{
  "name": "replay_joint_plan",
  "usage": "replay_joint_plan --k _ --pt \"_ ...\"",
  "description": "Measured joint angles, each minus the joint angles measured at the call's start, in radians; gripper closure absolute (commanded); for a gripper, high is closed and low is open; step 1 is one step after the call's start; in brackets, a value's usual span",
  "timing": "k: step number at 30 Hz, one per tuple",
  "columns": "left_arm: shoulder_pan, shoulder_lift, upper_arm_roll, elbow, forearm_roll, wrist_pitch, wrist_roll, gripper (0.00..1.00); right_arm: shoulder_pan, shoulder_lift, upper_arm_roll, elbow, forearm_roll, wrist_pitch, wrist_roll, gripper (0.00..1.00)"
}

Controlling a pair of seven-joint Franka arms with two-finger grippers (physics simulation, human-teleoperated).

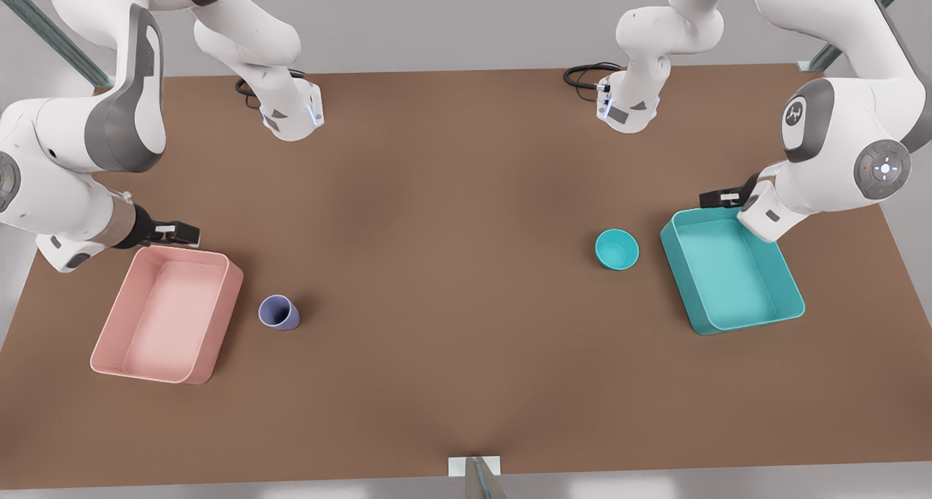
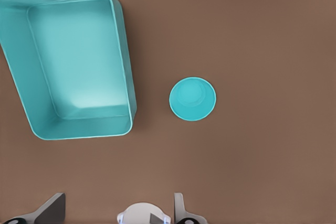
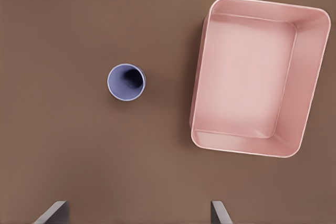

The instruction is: Put the bowls and cups in different boxes

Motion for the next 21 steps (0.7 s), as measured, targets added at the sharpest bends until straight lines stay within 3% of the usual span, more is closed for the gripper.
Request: replay_joint_plan --k 4,8,11,16,21 --pt "-0.041 0.063 -0.009 -0.027 0.008 0.032 -0.008 0.0 0.005 0.046 0.005 0.009 -0.005 0.006 0.005 0.0" --pt "-0.245 0.148 -0.017 -0.269 0.048 0.244 -0.037 0.0 0.045 0.271 0.011 0.074 -0.014 0.097 0.009 0.0" --pt "-0.277 0.181 -0.022 -0.476 0.06 0.462 -0.058 0.0 0.071 0.348 0.01 0.043 -0.036 0.204 0.013 0.0" --pt "-0.279 0.237 -0.045 -0.599 0.067 0.731 -0.086 0.0 0.066 0.367 0.005 -0.133 -0.047 0.396 0.024 0.0" --pt "-0.276 0.259 -0.063 -0.664 0.068 0.858 -0.109 0.0 0.042 0.334 0.005 -0.281 -0.048 0.563 0.035 0.0"
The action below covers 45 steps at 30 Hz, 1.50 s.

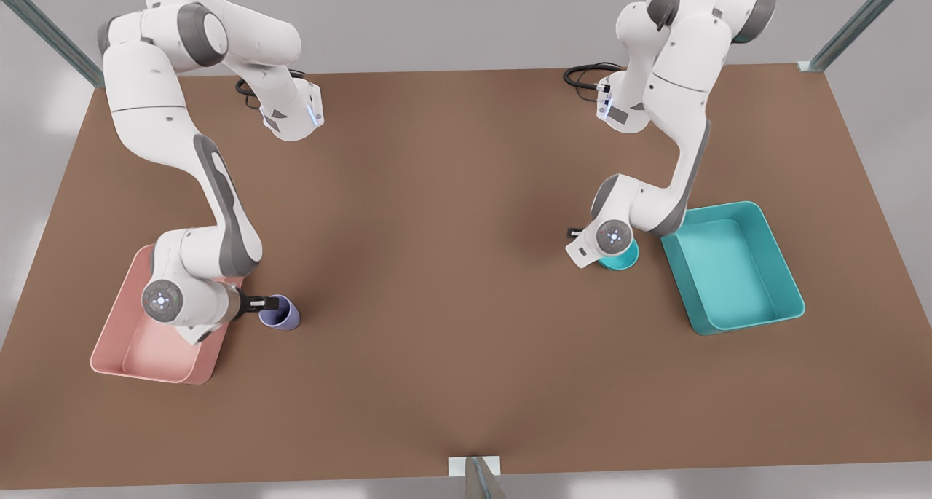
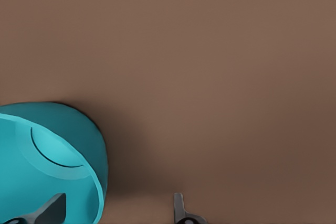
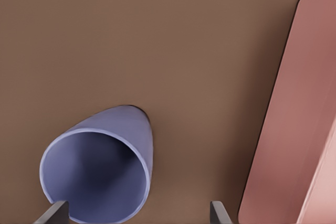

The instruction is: Put the bowls and cups in different boxes

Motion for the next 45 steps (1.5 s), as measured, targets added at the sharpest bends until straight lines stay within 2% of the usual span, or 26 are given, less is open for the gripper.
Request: replay_joint_plan --k 1,3,4,10,11,13,15,16,17,22,25,28,32,37,38,39,40,41,42,43,45 --pt "0.0 0.006 0.0 -0.01 0.0 0.014 -0.004 0.0 -0.004 -0.004 0.0 -0.021 0.001 0.023 0.002 0.0" --pt "-0.002 0.015 -0.001 -0.017 0.001 0.037 -0.015 0.43 -0.008 -0.007 0.0 -0.049 0.004 0.061 0.005 0.0" --pt "-0.002 0.016 -0.001 -0.018 0.003 0.045 -0.021 0.56 -0.009 -0.002 0.0 -0.055 0.005 0.075 0.007 0.0" --pt "0.002 -0.002 -0.001 -0.012 0.016 0.063 -0.06 0.78 -0.023 0.048 0.0 -0.062 0.009 0.126 0.015 0.0" --pt "0.003 -0.008 -0.001 -0.009 0.016 0.06 -0.065 0.79 -0.025 0.053 0.0 -0.062 0.01 0.131 0.016 0.1" --pt "0.003 -0.025 -0.001 0.004 0.015 0.046 -0.072 0.79 -0.026 0.056 0.0 -0.061 0.012 0.138 0.017 0.49" --pt "0.011 -0.052 0.0 0.037 0.013 0.015 -0.077 0.79 -0.026 0.06 0.0 -0.06 0.02 0.144 0.014 0.63" --pt "0.029 -0.07 0.001 0.082 0.012 -0.018 -0.079 0.79 -0.025 0.062 0.0 -0.057 0.027 0.145 0.01 0.74" --pt "0.046 -0.079 0.003 0.144 0.011 -0.062 -0.081 0.79 -0.023 0.063 0.0 -0.054 0.033 0.146 0.005 0.79" --pt "0.19 -0.096 0.037 0.455 0.091 -0.364 -0.092 0.79 -0.017 0.055 0.004 -0.044 0.022 0.141 0.004 0.79" --pt "0.341 -0.074 0.061 0.527 0.117 -0.448 -0.089 0.79 -0.022 0.01 0.006 -0.03 0.016 0.129 0.003 0.79" --pt "0.412 -0.015 0.095 0.512 0.127 -0.441 -0.076 0.79 -0.05 -0.088 0.005 -0.015 0.015 0.096 -0.017 0.79" --pt "0.428 0.08 0.1 0.422 0.129 -0.36 -0.062 0.79 -0.152 -0.144 0.001 0.042 0.013 0.016 -0.075 0.79" --pt "0.442 0.121 0.1 0.343 0.129 -0.245 -0.048 0.79 -0.284 -0.108 -0.005 0.081 0.009 -0.049 -0.169 0.79" --pt "0.444 0.125 0.1 0.341 0.127 -0.23 -0.045 0.49 -0.301 -0.084 -0.007 0.103 0.007 -0.056 -0.187 0.79" --pt "0.444 0.125 0.1 0.34 0.124 -0.218 -0.042 0.42 -0.315 -0.051 -0.007 0.13 0.005 -0.063 -0.204 0.79" --pt "0.444 0.126 0.101 0.34 0.119 -0.208 -0.038 0.42 -0.329 -0.023 -0.007 0.148 0.004 -0.068 -0.221 0.79" --pt "0.444 0.126 0.1 0.339 0.116 -0.199 -0.033 0.29 -0.338 0.005 -0.009 0.164 0.003 -0.072 -0.236 0.79" --pt "0.443 0.121 0.099 0.342 0.112 -0.193 -0.029 0.07 -0.345 0.032 -0.01 0.178 0.001 -0.076 -0.251 0.79" --pt "0.439 0.088 0.096 0.352 0.103 -0.203 -0.024 0.0 -0.349 0.059 -0.01 0.191 0.0 -0.078 -0.265 0.79" --pt "0.429 -0.021 0.052 0.477 0.083 -0.303 -0.015 0.0 -0.348 0.108 -0.012 0.225 -0.006 -0.081 -0.29 0.79"
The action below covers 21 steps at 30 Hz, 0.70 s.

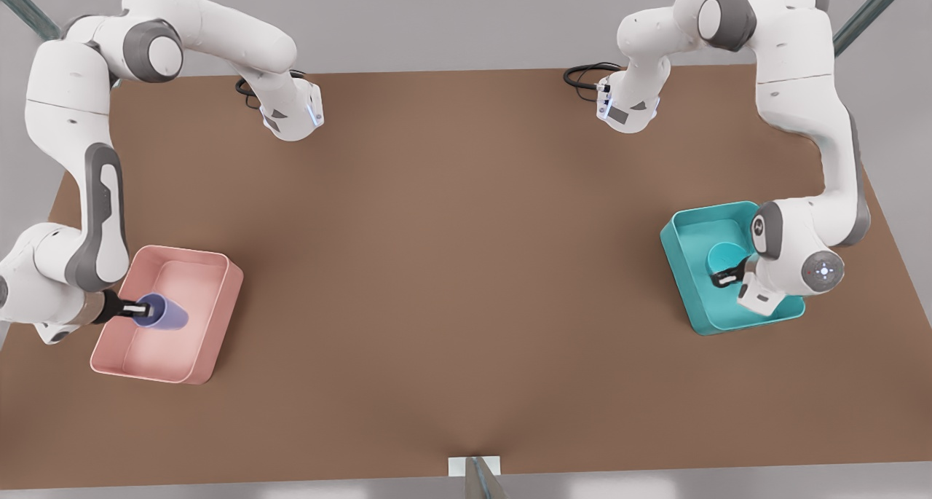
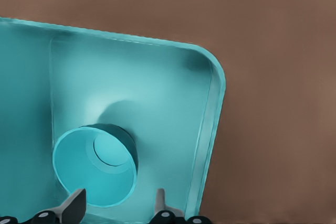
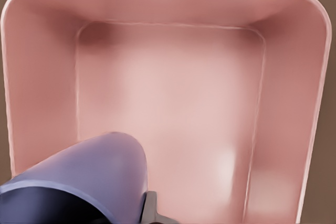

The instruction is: Put the bowls and cups in different boxes

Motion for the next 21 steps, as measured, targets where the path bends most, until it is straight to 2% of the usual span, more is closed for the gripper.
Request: replay_joint_plan --k 3,8,9,10,11,21 --pt "-0.03 -0.112 -0.054 0.22 -0.052 -0.193 0.014 0.0 0.002 0.055 0.0 0.032 -0.018 0.006 -0.032 0.79" --pt "-0.028 -0.148 -0.084 0.332 -0.1 -0.4 0.046 0.0 0.008 0.097 0.0 0.037 -0.055 0.03 -0.075 0.79" --pt "-0.027 -0.149 -0.093 0.355 -0.107 -0.432 0.051 0.0 0.008 0.1 0.0 0.037 -0.06 0.033 -0.081 0.65" --pt "-0.029 -0.15 -0.099 0.371 -0.113 -0.462 0.056 0.0 0.008 0.106 0.001 0.037 -0.065 0.037 -0.087 0.21" --pt "-0.031 -0.15 -0.102 0.38 -0.117 -0.493 0.06 0.0 0.008 0.114 0.001 0.038 -0.07 0.041 -0.091 0.0" --pt "-0.024 -0.141 -0.105 0.382 -0.132 -0.623 0.095 0.0 0.002 0.087 0.009 0.034 -0.081 0.049 -0.116 0.0"
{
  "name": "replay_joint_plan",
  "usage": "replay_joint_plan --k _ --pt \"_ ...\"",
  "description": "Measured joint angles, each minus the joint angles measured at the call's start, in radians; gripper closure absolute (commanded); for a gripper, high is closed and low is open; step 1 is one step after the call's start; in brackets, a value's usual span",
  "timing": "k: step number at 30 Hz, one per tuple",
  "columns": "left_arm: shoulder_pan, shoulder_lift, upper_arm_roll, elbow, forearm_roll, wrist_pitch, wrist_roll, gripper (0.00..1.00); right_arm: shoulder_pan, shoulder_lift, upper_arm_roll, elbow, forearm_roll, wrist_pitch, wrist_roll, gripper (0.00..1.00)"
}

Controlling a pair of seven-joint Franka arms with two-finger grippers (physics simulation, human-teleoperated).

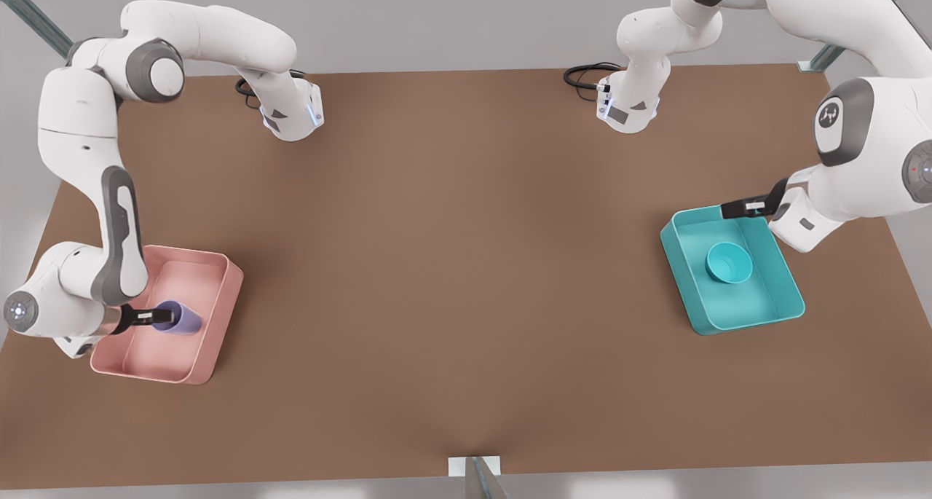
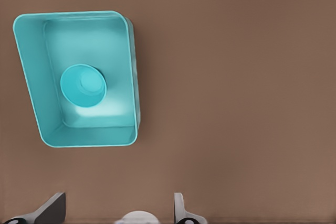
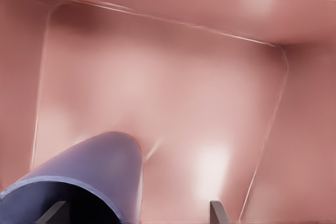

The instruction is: Put the bowls and cups in different boxes

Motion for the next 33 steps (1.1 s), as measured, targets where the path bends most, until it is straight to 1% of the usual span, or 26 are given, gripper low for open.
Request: replay_joint_plan --k 3,6,9,10,12,15,16,17,18,19,23,25,28,30,33 --pt "0.0 0.0 0.0 0.0 0.0 -0.013 0.007 0.0 0.0 -0.075 0.008 -0.003 0.015 -0.05 -0.013 0.0" --pt "-0.001 0.005 0.0 0.0 0.001 -0.019 0.011 0.0 0.005 -0.187 0.026 0.008 0.052 -0.15 -0.02 0.0" --pt "-0.001 0.015 0.0 0.0 0.001 -0.019 0.009 0.0 0.021 -0.311 0.137 0.018 0.073 -0.279 0.029 0.0" --pt "-0.001 0.017 0.0 0.0 0.0 -0.018 0.008 0.0 0.026 -0.356 0.16 0.017 0.076 -0.319 0.05 0.0" --pt "-0.001 0.018 0.0 0.0 0.0 -0.017 0.007 0.0 0.028 -0.437 0.168 0.043 0.081 -0.401 0.087 0.0" --pt "-0.001 0.023 0.0 0.0 0.0 -0.016 0.005 0.0 0.027 -0.442 0.175 0.11 0.083 -0.505 0.138 0.0" --pt "-0.001 0.025 0.0 0.0 0.0 -0.016 0.004 0.0 0.057 -0.445 0.165 0.108 0.084 -0.529 0.155 0.0" --pt "-0.001 0.025 0.0 0.0 0.0 -0.015 0.003 0.0 0.194 -0.457 0.062 0.103 0.074 -0.549 0.172 0.0" --pt "-0.002 0.026 0.0 0.0 0.0 -0.015 0.003 0.0 0.28 -0.461 0.029 0.109 0.059 -0.566 0.188 0.0" --pt "-0.002 0.026 0.0 0.0 0.0 -0.015 0.002 0.0 0.301 -0.452 0.019 0.125 0.067 -0.581 0.203 0.0" --pt "-0.004 0.026 0.0 0.0 0.0 -0.015 0.001 0.0 0.283 -0.429 0.006 0.129 0.112 -0.613 0.257 0.0" --pt "-0.005 0.026 0.0 0.0 0.001 -0.015 0.0 0.0 0.245 -0.453 0.005 0.051 0.135 -0.571 0.276 0.0" --pt "-0.004 0.03 0.0 0.0 0.001 -0.015 -0.002 0.0 0.23 -0.487 0.006 -0.009 0.152 -0.528 0.302 0.0" --pt "-0.003 0.033 0.0 0.0 0.001 -0.015 -0.002 0.0 0.222 -0.568 0.005 -0.13 0.16 -0.487 0.318 0.0" --pt "-0.003 0.034 0.0 0.0 0.0 -0.015 -0.003 0.0 0.199 -0.614 0.004 -0.167 0.166 -0.451 0.333 0.0"
